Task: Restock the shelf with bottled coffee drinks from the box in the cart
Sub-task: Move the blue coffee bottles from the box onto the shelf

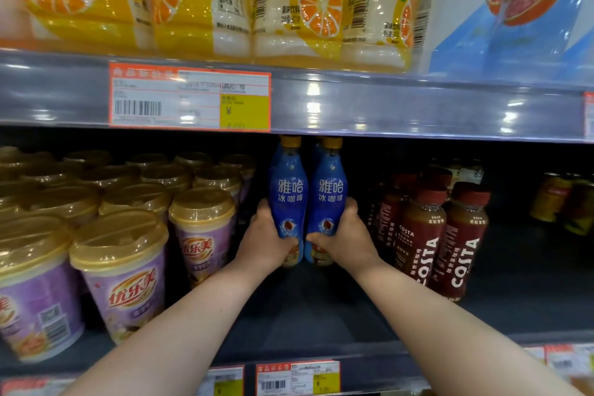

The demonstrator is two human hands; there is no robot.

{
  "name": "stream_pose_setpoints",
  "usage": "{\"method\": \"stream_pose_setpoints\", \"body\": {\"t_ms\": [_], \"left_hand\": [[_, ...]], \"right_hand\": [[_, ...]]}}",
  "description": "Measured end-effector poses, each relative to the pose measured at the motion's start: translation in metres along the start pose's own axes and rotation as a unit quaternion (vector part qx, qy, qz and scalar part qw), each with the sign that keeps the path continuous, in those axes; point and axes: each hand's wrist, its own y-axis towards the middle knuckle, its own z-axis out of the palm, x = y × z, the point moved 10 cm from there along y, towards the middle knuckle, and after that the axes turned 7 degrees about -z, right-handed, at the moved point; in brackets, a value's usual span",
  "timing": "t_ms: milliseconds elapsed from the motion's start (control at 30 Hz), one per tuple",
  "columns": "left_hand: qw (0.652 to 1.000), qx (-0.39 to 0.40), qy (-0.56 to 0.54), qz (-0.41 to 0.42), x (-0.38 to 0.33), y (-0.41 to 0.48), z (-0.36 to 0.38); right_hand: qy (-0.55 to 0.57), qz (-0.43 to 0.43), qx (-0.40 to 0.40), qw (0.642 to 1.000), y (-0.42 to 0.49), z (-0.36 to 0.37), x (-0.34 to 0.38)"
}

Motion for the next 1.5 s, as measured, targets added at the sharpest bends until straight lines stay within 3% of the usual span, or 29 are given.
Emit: {"method": "stream_pose_setpoints", "body": {"t_ms": [233, 400, 500, 600, 733, 867, 1100, 1500], "left_hand": [[0.998, 0.019, 0.045, -0.025, 0.002, -0.005, -0.002], [0.989, 0.035, 0.142, -0.035, 0.005, -0.027, -0.005], [0.963, 0.066, 0.263, -0.015, -0.002, -0.049, -0.007], [0.91, 0.094, 0.4, 0.059, -0.019, -0.081, -0.003], [0.879, 0.091, 0.448, 0.135, -0.035, -0.121, -0.001], [0.872, 0.096, 0.451, 0.163, -0.036, -0.149, 0.0], [0.872, 0.093, 0.457, 0.147, -0.022, -0.204, -0.016], [0.869, 0.096, 0.484, -0.021, 0.048, -0.365, -0.059]], "right_hand": [[-0.033, 0.031, 0.014, 0.999, -0.001, -0.003, 0.0], [-0.146, 0.035, 0.037, 0.988, -0.022, -0.017, 0.016], [-0.275, 0.001, 0.098, 0.957, -0.045, -0.013, 0.031], [-0.388, -0.047, 0.139, 0.91, -0.074, -0.01, 0.043], [-0.453, -0.03, 0.162, 0.876, -0.109, -0.018, 0.046], [-0.475, -0.007, 0.186, 0.86, -0.142, -0.023, 0.044], [-0.462, -0.044, 0.204, 0.862, -0.188, -0.015, 0.059], [-0.415, -0.115, 0.311, 0.847, -0.339, 0.018, 0.066]]}}
